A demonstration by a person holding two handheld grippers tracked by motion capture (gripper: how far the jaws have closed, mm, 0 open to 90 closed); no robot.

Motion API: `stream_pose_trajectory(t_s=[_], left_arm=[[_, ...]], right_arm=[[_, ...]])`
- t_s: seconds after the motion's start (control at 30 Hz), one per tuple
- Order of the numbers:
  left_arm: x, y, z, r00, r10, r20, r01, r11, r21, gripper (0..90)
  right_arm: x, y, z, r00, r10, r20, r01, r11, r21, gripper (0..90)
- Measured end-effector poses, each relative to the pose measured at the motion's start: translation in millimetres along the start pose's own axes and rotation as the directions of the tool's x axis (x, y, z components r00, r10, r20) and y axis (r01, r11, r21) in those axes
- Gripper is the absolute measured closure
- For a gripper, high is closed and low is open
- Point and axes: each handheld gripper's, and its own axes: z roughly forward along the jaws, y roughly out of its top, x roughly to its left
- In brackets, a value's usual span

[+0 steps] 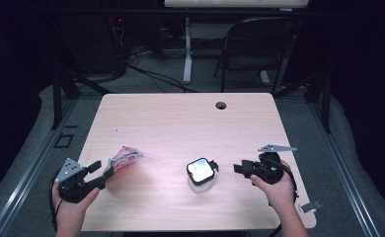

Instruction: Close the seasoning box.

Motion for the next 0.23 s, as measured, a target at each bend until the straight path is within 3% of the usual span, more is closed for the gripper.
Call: stream_pose_trajectory(t_s=[0.23], left_arm=[[0.5, 1.7, -1.7, 0.9998, 0.017, -0.009, -0.017, 0.9998, -0.007, 42.4]], right_arm=[[-13.8, -8.2, -0.4, 0.9959, -0.002, 0.091, 0.004, 1.000, -0.020, 43.0]])
